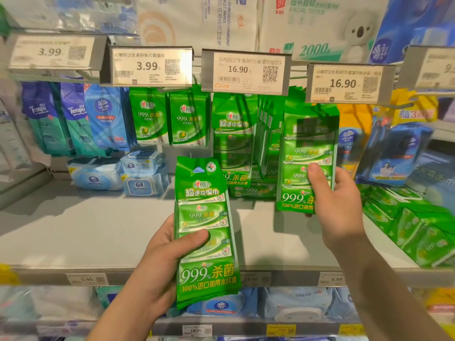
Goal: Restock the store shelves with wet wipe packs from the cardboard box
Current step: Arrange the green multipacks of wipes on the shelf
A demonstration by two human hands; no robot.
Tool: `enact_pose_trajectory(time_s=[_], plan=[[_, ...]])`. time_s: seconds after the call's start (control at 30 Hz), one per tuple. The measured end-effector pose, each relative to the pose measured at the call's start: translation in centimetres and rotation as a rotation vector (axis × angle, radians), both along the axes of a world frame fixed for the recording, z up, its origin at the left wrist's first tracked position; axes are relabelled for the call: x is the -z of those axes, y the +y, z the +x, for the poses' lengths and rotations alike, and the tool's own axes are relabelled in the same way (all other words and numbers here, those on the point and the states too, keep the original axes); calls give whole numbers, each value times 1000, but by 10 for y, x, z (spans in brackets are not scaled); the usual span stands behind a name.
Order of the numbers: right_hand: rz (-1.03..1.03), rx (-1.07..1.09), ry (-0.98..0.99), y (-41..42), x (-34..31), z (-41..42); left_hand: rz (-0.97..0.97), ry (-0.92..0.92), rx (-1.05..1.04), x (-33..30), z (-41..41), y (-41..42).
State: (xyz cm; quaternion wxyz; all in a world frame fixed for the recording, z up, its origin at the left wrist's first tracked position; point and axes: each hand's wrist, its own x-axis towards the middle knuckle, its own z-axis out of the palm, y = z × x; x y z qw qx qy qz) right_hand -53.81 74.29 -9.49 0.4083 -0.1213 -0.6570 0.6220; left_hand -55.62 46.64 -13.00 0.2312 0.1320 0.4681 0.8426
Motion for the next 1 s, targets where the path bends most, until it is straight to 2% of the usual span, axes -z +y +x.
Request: enact_pose_trajectory(time_s=[0.17, 0.4, 0.57, 0.73, 0.87, 1.0], plan=[[72, 70, -60, 4, -9, -18, 12, 21, 8, -3, 3, 3], [10, 67, -80, 5, -3, -33, 20, 48, 37, -5, 6, 5], [-210, -51, -152, 9, 13, -30, 31, 53, 42, -5, 8, 3], [-326, -94, -251, 7, 30, -17, 44, 50, 33, -3, 8, 5], [-343, -109, -345, 2, 40, -4, 41, 52, 45, -4, 9, 10], [-279, -240, -358, -13, 39, 20, 72, 64, 53, -7, 11, 19]])
